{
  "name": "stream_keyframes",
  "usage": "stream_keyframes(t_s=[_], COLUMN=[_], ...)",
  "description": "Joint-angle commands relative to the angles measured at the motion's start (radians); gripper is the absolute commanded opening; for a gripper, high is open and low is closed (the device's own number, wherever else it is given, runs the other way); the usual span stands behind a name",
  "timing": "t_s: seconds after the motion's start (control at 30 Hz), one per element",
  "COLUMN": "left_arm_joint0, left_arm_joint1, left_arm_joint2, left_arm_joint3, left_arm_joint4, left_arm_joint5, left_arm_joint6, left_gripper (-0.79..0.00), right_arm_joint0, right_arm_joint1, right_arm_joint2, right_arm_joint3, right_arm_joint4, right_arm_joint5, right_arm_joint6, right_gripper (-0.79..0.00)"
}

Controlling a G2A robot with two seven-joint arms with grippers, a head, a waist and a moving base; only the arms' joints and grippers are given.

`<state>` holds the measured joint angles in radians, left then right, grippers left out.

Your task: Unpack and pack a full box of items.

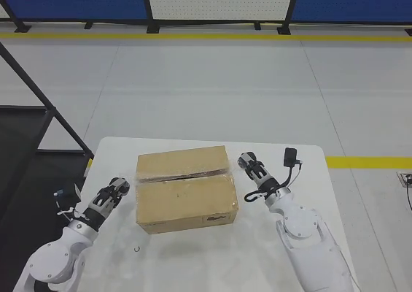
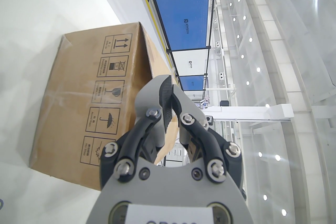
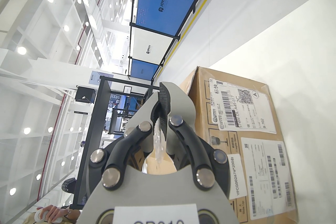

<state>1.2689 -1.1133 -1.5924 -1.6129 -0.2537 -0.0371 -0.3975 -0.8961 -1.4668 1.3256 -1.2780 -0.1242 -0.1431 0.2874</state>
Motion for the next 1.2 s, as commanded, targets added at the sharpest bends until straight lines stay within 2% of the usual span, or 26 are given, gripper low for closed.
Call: stream_keyframes(t_s=[0.0,0.3,0.7,0.73,0.83,0.87,1.17], left_arm_joint0=[-0.001,-0.005,-0.011,-0.012,-0.014,-0.014,-0.014], left_arm_joint1=[0.0,0.001,0.002,0.002,0.002,0.002,0.003], left_arm_joint2=[-0.003,-0.02,-0.016,-0.015,-0.014,-0.015,-0.018], left_arm_joint3=[-0.001,-0.011,0.012,0.013,0.015,0.015,0.016], left_arm_joint4=[-0.009,-0.045,-0.029,-0.028,-0.028,-0.028,-0.03], left_arm_joint5=[0.005,0.02,0.038,0.04,0.042,0.043,0.041], left_arm_joint6=[-0.007,-0.029,-0.052,-0.052,-0.052,-0.052,-0.059], left_gripper=[-0.785,-0.785,-0.785,-0.785,-0.785,-0.785,-0.785], right_arm_joint0=[-0.005,-0.036,-0.011,-0.008,-0.002,-0.001,-0.001], right_arm_joint1=[0.002,0.007,0.009,0.008,0.008,0.008,0.011], right_arm_joint2=[0.005,0.015,-0.006,-0.01,-0.015,-0.016,-0.012], right_arm_joint3=[-0.007,-0.052,-0.012,-0.008,-0.002,0.0,-0.005], right_arm_joint4=[0.001,0.024,0.025,0.025,0.025,0.026,0.014], right_arm_joint5=[0.002,-0.016,0.058,0.062,0.064,0.066,0.063], right_arm_joint6=[0.0,0.005,0.031,0.031,0.025,0.025,-0.007], right_gripper=[-0.785,-0.785,-0.785,-0.773,-0.505,-0.471,-0.379])
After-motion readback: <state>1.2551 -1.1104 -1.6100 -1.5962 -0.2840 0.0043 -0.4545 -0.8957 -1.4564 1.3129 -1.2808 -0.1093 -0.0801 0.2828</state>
